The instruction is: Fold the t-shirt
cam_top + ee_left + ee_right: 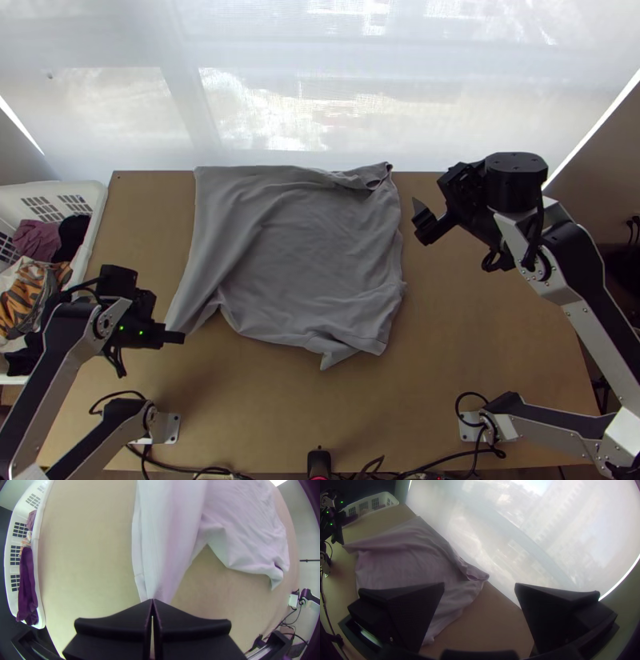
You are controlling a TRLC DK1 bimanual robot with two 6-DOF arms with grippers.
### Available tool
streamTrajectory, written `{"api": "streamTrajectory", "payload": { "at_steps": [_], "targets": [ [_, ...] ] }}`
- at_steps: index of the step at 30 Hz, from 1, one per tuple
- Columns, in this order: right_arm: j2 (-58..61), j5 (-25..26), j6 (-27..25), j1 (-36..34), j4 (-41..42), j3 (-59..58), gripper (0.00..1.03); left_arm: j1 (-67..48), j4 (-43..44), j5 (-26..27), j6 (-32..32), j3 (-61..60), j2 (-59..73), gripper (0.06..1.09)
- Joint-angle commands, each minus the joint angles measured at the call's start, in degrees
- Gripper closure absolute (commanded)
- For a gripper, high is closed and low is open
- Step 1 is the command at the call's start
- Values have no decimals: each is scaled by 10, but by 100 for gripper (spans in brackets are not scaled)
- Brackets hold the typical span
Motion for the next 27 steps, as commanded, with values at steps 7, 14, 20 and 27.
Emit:
{"api": "streamTrajectory", "payload": {
  "at_steps": [7,14,20,27],
  "targets": [
    [-28,-92,18,94,-107,-81,5,35,-126,37,57,7,-122,105],
    [-63,-117,27,240,-159,-172,5,37,-104,37,51,5,-115,105],
    [-60,-129,26,312,-160,-224,5,51,-88,37,46,7,-105,105],
    [-4,-129,8,360,-129,-254,5,71,-79,37,42,9,-102,105]
  ]
}}
